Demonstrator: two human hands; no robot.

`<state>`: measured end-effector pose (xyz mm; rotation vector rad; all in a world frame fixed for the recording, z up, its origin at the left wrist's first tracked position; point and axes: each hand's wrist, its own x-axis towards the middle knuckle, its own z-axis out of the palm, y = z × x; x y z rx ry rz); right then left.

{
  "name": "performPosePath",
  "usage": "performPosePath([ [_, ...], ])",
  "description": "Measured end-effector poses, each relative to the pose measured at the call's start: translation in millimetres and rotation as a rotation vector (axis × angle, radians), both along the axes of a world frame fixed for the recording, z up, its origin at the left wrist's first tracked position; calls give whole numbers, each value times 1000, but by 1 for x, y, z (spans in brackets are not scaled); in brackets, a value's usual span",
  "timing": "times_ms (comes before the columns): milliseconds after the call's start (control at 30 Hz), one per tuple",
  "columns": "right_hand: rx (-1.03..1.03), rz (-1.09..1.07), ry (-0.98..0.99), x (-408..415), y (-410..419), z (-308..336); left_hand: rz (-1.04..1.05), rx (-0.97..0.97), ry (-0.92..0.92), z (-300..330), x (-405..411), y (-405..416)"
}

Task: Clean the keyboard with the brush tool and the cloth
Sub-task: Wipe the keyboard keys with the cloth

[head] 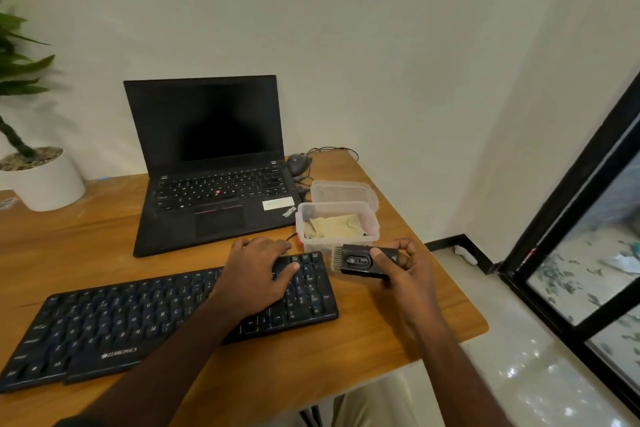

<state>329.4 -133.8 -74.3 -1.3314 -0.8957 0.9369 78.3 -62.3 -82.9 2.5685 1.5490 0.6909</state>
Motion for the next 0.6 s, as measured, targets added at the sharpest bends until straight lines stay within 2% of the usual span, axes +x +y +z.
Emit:
performPosePath([
  [133, -75, -40, -76, 31, 0, -1, -31, -1, 5, 2, 8, 4],
  [267, -193, -13, -323, 50, -1, -11, -62, 9, 13, 4, 23, 8],
  [400, -200, -4, -617, 52, -2, -11, -65, 32, -19, 4, 33, 9],
  [600, -203, -2, -873, 40, -2, -9, -54, 24, -50, 11, 28, 10],
])
